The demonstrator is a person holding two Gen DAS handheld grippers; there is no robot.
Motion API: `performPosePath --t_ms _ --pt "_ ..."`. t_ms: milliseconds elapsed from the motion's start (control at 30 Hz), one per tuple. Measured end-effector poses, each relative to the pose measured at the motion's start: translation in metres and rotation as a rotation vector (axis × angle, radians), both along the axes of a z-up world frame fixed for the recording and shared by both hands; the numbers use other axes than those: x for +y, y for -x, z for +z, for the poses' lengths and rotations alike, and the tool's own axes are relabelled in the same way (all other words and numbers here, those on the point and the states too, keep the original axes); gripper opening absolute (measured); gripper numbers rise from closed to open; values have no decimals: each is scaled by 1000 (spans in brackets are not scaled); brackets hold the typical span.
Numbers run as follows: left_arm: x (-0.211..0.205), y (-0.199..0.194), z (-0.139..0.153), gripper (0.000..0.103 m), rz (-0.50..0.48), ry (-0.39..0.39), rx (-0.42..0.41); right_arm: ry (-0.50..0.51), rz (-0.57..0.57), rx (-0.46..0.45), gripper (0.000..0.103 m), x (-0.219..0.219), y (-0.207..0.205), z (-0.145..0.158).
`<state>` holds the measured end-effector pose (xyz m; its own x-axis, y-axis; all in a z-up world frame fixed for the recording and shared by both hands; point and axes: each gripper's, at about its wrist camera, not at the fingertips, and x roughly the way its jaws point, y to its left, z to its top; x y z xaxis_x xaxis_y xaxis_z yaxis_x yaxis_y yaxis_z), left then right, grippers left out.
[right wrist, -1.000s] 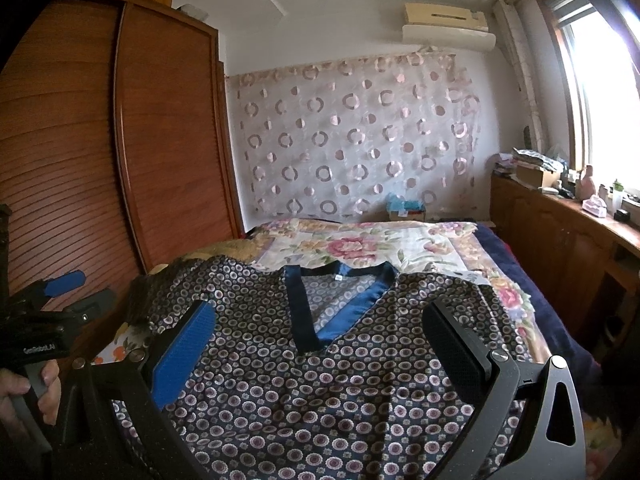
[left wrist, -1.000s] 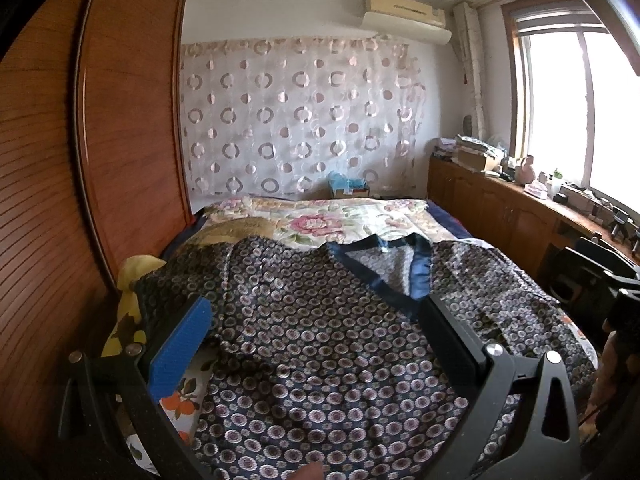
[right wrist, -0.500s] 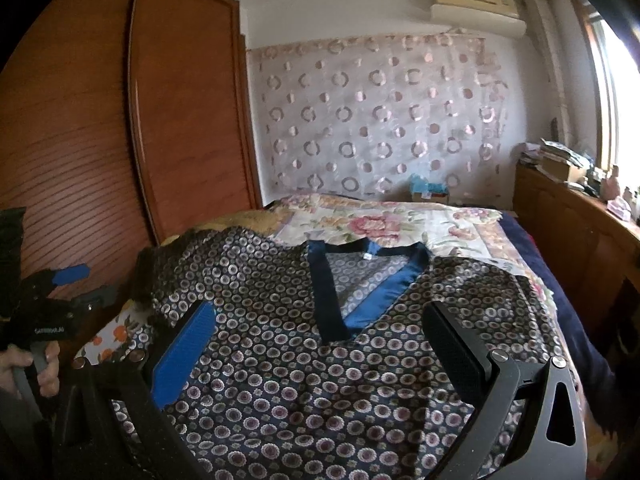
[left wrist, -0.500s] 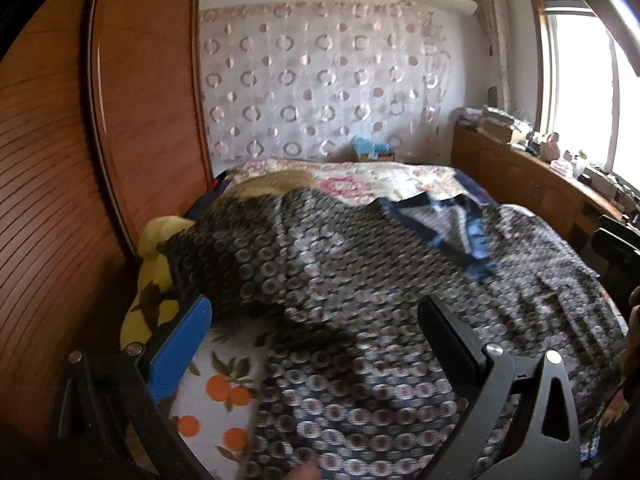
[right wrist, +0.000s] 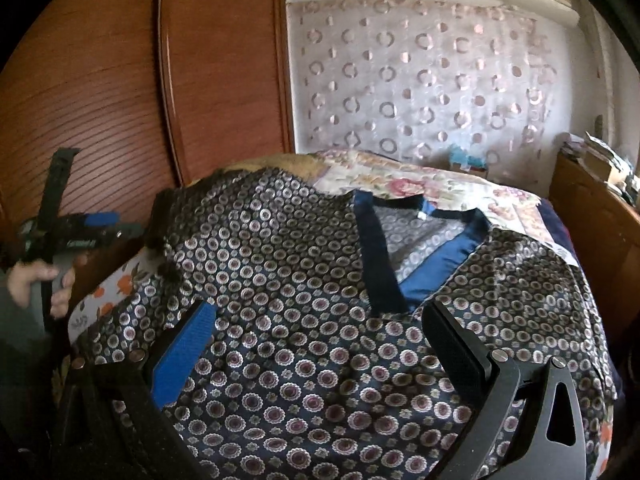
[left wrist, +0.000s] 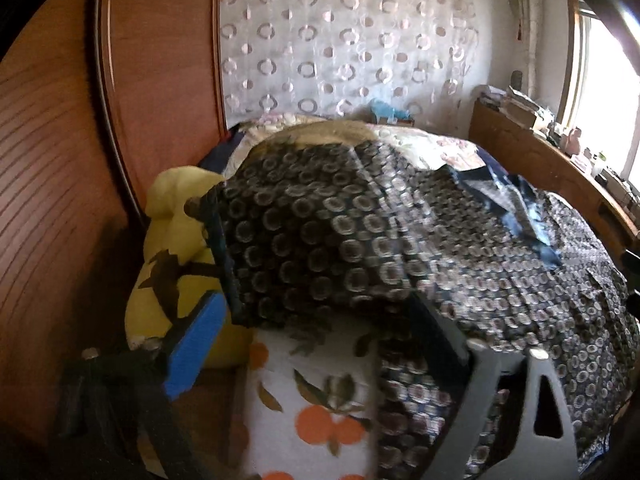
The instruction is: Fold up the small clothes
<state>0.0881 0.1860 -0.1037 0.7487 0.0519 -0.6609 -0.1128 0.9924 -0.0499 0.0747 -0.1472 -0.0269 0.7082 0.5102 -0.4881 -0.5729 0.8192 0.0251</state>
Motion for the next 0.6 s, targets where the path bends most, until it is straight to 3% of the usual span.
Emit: performPosePath --t_ms 100,400,467,567,600 --pt "3 -11 -11 79 -21 -3 55 5 13 10 103 3 1 -1" --pt "12 -23 -34 78 -35 -48 160 17 28 6 103 1 1 -1" --pt "14 -29 -36 70 -27 -66 162 17 27 0 103 4 -1 -3" --pt "20 -36 -39 49 -7 -96 170 25 29 3 103 9 -3 -7" --pt "22 -36 -39 37 -6 -97 166 28 31 5 103 9 -4 -8"
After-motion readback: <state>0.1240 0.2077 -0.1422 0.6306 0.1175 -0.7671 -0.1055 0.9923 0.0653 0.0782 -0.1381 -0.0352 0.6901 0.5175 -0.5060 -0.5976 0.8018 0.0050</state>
